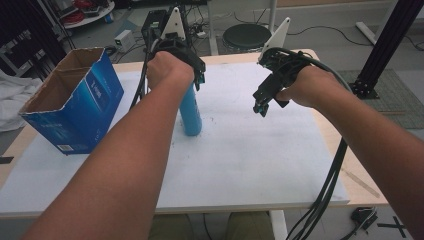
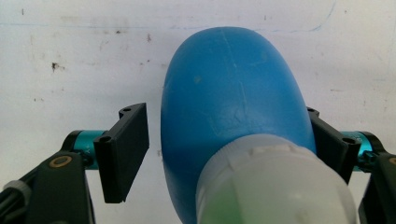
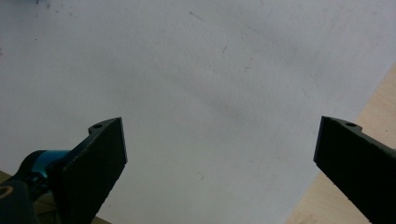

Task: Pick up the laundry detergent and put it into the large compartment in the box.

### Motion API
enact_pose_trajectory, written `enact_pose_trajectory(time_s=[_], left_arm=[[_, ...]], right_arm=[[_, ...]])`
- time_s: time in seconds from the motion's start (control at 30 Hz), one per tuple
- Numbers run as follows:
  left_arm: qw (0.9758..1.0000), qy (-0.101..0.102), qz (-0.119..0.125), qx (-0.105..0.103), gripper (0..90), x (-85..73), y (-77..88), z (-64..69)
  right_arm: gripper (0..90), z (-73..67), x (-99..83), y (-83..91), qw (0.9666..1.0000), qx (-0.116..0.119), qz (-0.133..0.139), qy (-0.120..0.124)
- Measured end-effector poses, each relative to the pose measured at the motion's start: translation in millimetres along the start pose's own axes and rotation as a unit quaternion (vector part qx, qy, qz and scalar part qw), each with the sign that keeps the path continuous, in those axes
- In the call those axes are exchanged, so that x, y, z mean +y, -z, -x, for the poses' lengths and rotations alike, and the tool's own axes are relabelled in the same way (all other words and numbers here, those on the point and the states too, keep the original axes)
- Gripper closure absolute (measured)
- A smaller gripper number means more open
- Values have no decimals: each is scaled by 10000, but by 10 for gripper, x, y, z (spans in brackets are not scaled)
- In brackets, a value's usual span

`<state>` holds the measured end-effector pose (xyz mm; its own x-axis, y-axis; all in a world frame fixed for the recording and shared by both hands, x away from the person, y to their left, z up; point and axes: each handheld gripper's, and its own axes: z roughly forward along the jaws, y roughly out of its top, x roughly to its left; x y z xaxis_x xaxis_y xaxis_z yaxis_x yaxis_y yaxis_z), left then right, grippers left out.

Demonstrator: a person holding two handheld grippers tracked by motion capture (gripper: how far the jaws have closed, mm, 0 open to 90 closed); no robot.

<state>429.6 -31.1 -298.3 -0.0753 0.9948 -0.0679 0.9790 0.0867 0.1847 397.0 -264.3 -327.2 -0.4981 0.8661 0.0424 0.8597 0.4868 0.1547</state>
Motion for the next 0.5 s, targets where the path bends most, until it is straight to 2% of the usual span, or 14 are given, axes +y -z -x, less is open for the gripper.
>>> enact_pose_trajectory(time_s=[0.5], left_arm=[[10000, -44, 49, -60, 331, -2, -1, 25]], right_arm=[[16, 6, 2, -6, 10000, 18, 1, 20]])
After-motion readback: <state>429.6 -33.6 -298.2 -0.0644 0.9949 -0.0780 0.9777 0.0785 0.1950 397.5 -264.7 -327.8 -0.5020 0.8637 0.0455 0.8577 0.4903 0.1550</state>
